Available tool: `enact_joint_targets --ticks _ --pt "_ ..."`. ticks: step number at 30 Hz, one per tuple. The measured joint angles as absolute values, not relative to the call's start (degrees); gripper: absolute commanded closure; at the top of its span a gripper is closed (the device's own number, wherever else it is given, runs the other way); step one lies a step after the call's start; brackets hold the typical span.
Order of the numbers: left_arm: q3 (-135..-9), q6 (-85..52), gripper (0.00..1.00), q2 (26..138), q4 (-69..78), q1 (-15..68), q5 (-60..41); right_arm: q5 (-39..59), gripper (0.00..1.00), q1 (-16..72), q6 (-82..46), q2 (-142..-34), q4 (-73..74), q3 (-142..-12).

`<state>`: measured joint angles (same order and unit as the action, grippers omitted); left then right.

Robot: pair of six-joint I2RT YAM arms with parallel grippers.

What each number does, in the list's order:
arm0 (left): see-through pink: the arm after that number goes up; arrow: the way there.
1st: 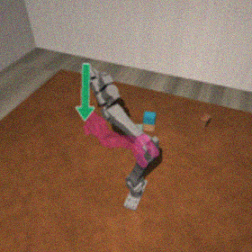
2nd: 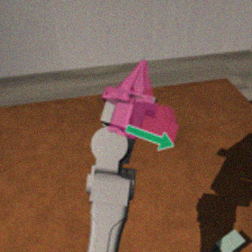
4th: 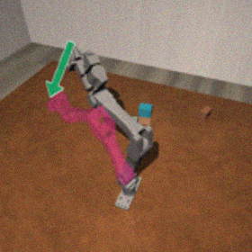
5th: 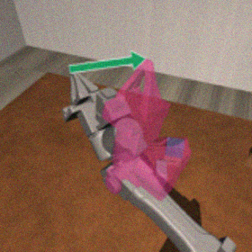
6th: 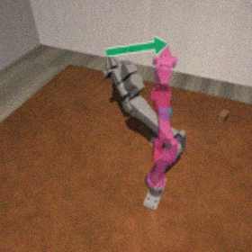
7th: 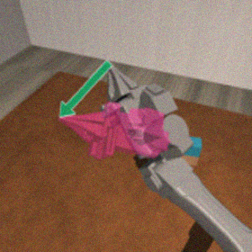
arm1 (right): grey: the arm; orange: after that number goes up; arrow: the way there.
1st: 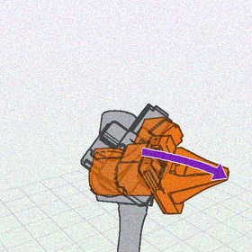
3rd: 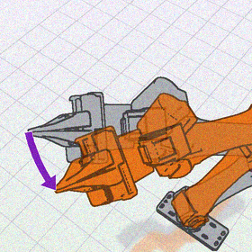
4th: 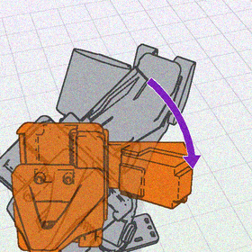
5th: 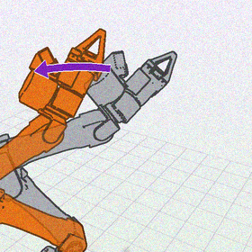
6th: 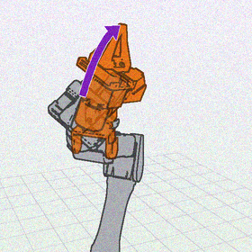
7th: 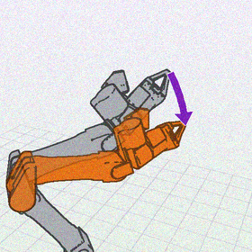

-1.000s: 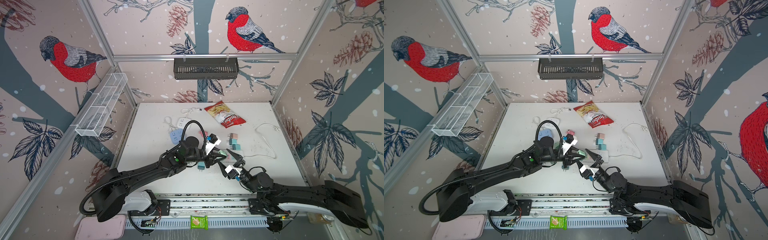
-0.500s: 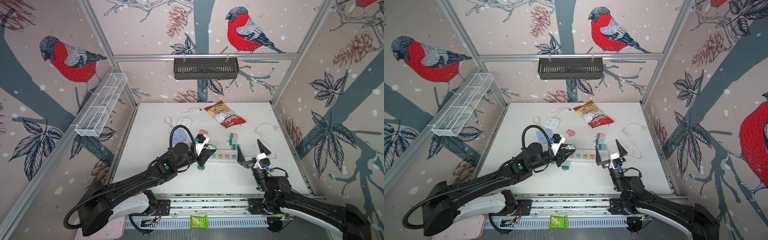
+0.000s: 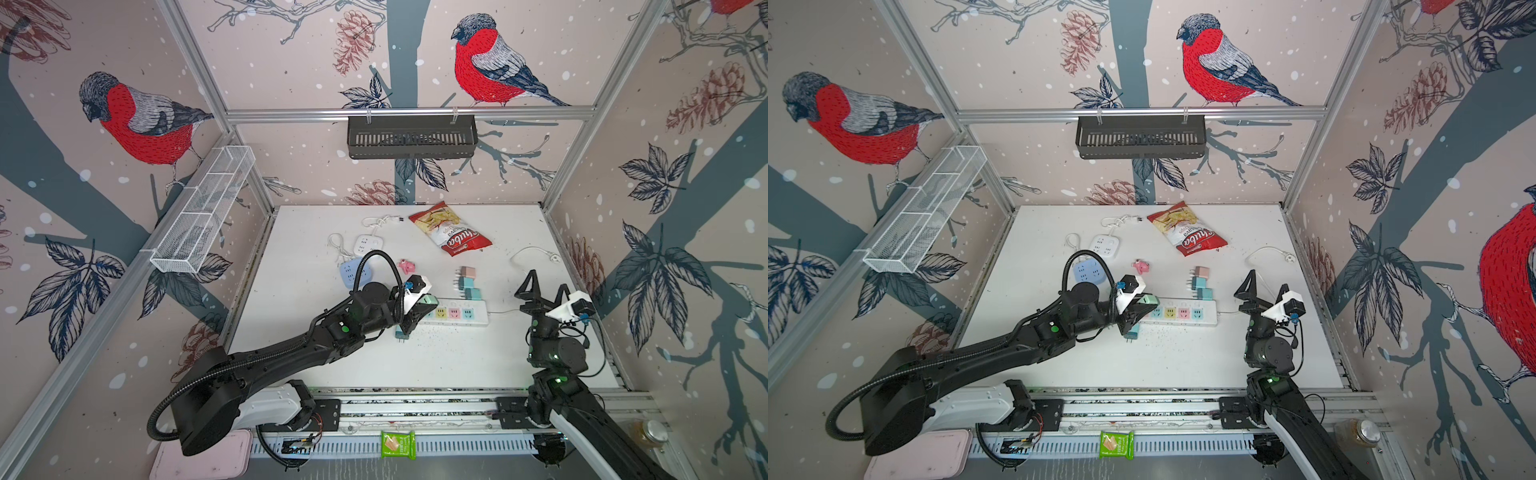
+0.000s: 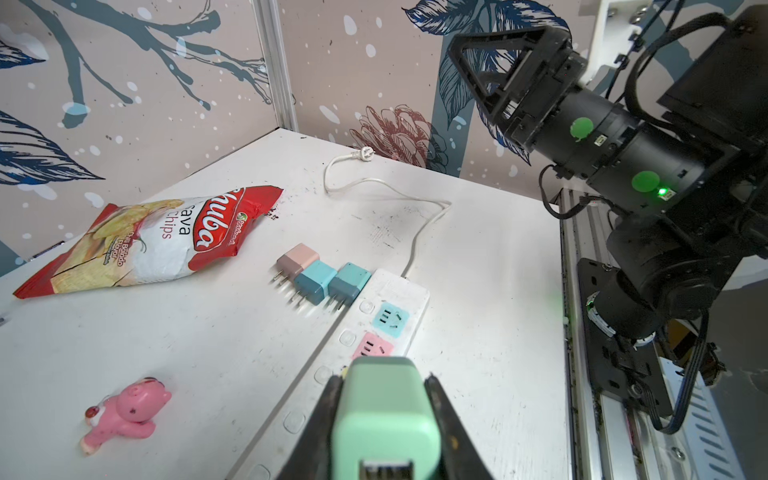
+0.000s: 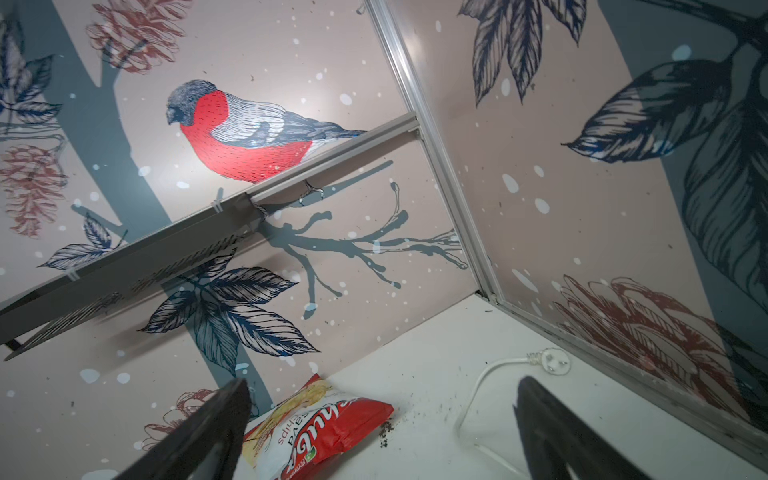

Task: Insert the plug
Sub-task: 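Open and withdraw the right gripper while the left carries the adapter over the strip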

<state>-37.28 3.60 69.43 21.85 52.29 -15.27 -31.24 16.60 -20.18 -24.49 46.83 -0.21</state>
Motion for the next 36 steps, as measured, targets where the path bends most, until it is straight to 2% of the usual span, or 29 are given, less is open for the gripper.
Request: enact_joint_targets --ticks 3,6,12,17,23,28,36 --pt "-38.0 6.1 1.00 70.3 20.1 52.3 -15.4 -23.7 0.00 6.1 -26.7 -29.6 47.2 -0.2" --pt "-38.0 8.4 1.00 71.0 19.1 52.3 -15.4 -17.0 0.00 0.0 -32.4 -35.3 47.8 -0.2" --pt "-37.7 14.5 1.00 72.4 17.7 52.7 -16.5 -6.0 0.00 0.2 -34.4 -47.9 48.4 -0.3" --pt "-39.2 21.4 1.00 72.9 12.9 54.5 -18.2 -1.0 0.00 2.7 -32.8 -54.2 48.2 -3.0" --pt "-44.7 26.5 1.00 72.3 8.8 54.7 -20.4 -1.7 0.00 5.9 -31.4 -50.5 48.4 -1.4" --pt "-50.4 30.5 1.00 74.1 4.4 54.7 -22.1 -6.6 0.00 10.8 -29.7 -47.6 48.3 -0.9" --pt "-65.9 36.4 1.00 85.4 -9.5 54.7 -23.0 -11.2 0.00 11.8 -28.3 -48.8 47.0 -1.6"
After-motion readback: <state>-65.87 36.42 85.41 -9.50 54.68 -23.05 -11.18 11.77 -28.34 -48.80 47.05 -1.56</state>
